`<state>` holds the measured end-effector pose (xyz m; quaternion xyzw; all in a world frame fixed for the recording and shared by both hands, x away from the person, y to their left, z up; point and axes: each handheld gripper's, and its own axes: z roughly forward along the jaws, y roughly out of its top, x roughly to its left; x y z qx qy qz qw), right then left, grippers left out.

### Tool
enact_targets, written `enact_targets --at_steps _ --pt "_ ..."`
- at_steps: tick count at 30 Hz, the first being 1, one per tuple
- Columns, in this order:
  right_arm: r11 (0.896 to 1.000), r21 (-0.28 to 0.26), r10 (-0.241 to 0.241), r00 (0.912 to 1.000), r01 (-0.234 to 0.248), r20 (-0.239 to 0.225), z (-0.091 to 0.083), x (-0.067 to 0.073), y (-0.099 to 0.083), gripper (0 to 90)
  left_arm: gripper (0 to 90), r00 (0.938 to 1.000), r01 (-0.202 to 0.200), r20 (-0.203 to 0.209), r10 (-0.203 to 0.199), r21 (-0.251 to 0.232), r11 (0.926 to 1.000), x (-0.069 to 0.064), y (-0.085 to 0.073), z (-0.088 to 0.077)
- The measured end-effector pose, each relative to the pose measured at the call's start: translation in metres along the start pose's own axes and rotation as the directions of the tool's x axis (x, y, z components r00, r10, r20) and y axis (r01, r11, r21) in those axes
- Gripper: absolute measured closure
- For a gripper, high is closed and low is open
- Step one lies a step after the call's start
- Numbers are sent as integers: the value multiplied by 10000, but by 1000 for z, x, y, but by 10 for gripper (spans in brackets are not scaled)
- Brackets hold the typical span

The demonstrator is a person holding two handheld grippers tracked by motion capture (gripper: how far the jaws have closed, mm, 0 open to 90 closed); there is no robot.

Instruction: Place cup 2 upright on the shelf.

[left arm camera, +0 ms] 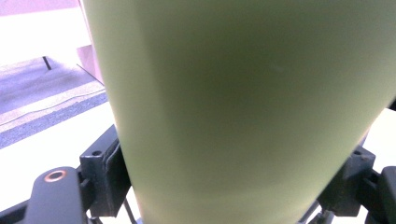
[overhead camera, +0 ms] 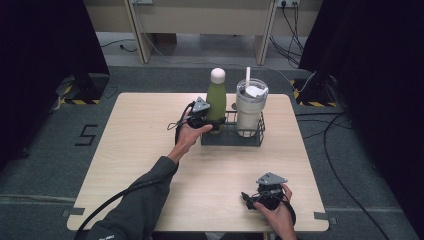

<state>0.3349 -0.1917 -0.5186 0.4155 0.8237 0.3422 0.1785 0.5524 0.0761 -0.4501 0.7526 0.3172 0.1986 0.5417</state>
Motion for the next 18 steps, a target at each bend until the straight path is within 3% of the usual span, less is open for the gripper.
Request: enact_targets --at_steps 4,18 --pt "10000 2 2 10000 -2 -1 0 0 0 74 148 9999 -121 -89 120 -110 9999 0 2 -1" --pt "10000 5 3 10000 -3 -11 0 0 0 74 145 9989 -443 -134 441 -116 9990 -5 20 -17"
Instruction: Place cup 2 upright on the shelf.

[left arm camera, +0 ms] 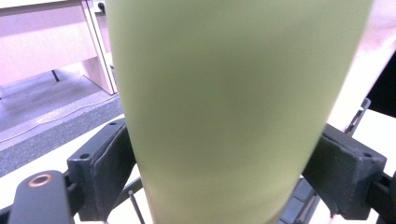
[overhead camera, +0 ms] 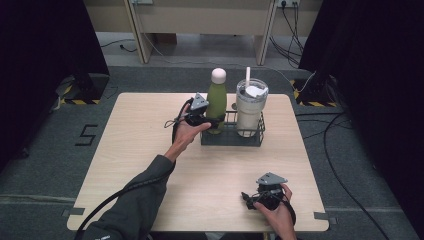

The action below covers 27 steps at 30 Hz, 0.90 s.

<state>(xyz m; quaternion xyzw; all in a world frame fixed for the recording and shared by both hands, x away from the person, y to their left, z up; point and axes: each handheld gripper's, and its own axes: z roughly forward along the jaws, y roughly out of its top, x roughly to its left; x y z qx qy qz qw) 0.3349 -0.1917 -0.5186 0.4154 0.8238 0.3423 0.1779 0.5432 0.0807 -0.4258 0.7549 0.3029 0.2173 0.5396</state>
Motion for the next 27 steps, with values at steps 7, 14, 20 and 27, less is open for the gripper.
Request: enact_targets --at_steps 7,14,20,27 --pt "10000 14 -9 10000 9 0 0 0 0 73 145 9999 153 17 -153 -5 9999 -1 4 -9" --pt "10000 7 9 10000 -9 -4 0 0 0 73 145 9996 287 1 -287 -33 9996 0 7 -21" --pt "10000 14 -13 10000 13 3 0 0 0 73 145 9997 243 106 -242 -74 9997 -3 8 -32" --pt "10000 15 -7 10000 7 -2 0 0 0 73 145 9990 304 321 -303 -10 9995 -5 6 -42"
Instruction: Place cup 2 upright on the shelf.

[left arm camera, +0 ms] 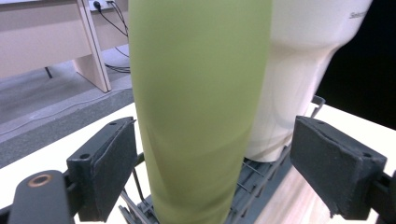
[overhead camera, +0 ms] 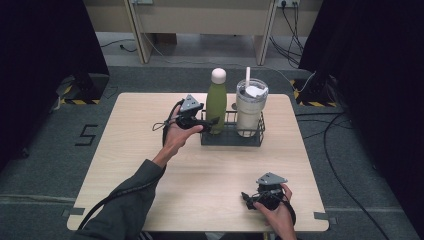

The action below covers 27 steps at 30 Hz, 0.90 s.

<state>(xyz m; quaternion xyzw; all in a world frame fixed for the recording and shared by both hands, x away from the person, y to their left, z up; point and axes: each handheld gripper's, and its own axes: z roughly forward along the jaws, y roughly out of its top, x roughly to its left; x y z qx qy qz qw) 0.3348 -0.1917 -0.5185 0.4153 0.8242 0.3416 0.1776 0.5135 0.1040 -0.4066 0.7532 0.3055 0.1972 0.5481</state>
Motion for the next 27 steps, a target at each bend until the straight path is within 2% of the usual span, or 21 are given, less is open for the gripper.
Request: enact_targets --at_steps 7,12,15,25,27 --pt "10000 -7 13 10000 -13 0 0 0 0 73 145 10000 27 55 -27 -11 10000 3 -6 -14" --pt "10000 -25 5 10000 -5 10 0 0 0 73 145 9994 277 194 -275 -110 9996 6 -9 -25" --pt "10000 -8 9 10000 -9 3 0 0 0 73 145 9996 201 196 -199 -89 9998 6 -11 -31" --pt "10000 -8 27 10000 -27 0 0 0 0 72 145 9979 465 445 -462 -61 9989 7 -21 -52" --pt "10000 -9 27 10000 -27 -4 0 0 0 72 145 9982 396 443 -394 -39 9992 6 -23 -56"
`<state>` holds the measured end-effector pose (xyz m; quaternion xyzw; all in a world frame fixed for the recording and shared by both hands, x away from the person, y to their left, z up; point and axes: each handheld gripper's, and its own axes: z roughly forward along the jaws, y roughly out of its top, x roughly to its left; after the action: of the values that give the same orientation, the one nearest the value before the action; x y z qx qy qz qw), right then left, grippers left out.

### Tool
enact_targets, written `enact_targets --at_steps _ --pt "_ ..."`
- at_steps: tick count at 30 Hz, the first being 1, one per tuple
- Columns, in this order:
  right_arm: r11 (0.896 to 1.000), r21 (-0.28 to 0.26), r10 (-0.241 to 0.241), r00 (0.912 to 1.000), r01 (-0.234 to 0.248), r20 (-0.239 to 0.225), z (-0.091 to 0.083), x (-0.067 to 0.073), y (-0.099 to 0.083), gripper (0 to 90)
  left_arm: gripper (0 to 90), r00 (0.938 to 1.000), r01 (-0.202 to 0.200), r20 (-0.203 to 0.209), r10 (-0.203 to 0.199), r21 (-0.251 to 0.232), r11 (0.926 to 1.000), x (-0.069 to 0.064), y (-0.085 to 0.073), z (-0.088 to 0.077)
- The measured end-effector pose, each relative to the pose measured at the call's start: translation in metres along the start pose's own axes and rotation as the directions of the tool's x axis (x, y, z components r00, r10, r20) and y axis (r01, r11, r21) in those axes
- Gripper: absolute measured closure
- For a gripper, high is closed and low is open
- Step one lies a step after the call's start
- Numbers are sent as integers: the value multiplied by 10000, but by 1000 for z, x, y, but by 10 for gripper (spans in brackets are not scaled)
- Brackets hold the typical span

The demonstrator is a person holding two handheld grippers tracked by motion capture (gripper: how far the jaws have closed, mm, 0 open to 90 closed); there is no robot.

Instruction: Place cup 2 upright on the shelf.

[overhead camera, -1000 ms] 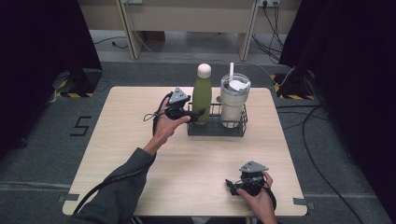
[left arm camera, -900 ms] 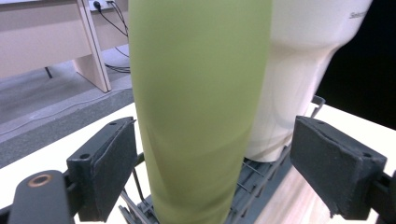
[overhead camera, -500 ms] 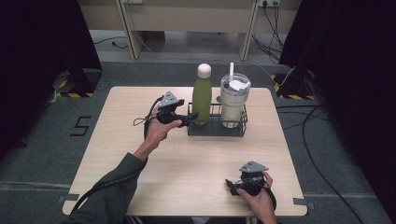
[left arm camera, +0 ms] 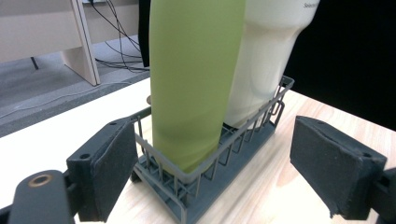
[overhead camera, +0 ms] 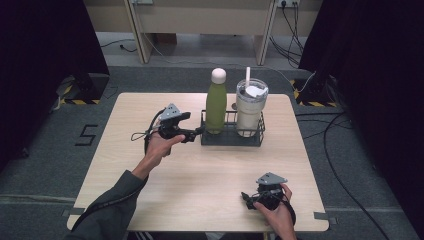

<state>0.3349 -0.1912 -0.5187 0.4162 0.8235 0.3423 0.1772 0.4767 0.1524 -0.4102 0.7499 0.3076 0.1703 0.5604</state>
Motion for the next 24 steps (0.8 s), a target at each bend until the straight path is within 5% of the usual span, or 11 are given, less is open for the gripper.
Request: enact_targets --at_steps 13,24 --pt "10000 12 -9 10000 9 12 0 0 0 70 145 9998 -176 -40 176 -28 9998 -7 -11 -33" --pt "10000 -1 7 10000 -7 11 1 0 0 69 145 9997 -245 52 243 255 9994 -17 -38 -59"
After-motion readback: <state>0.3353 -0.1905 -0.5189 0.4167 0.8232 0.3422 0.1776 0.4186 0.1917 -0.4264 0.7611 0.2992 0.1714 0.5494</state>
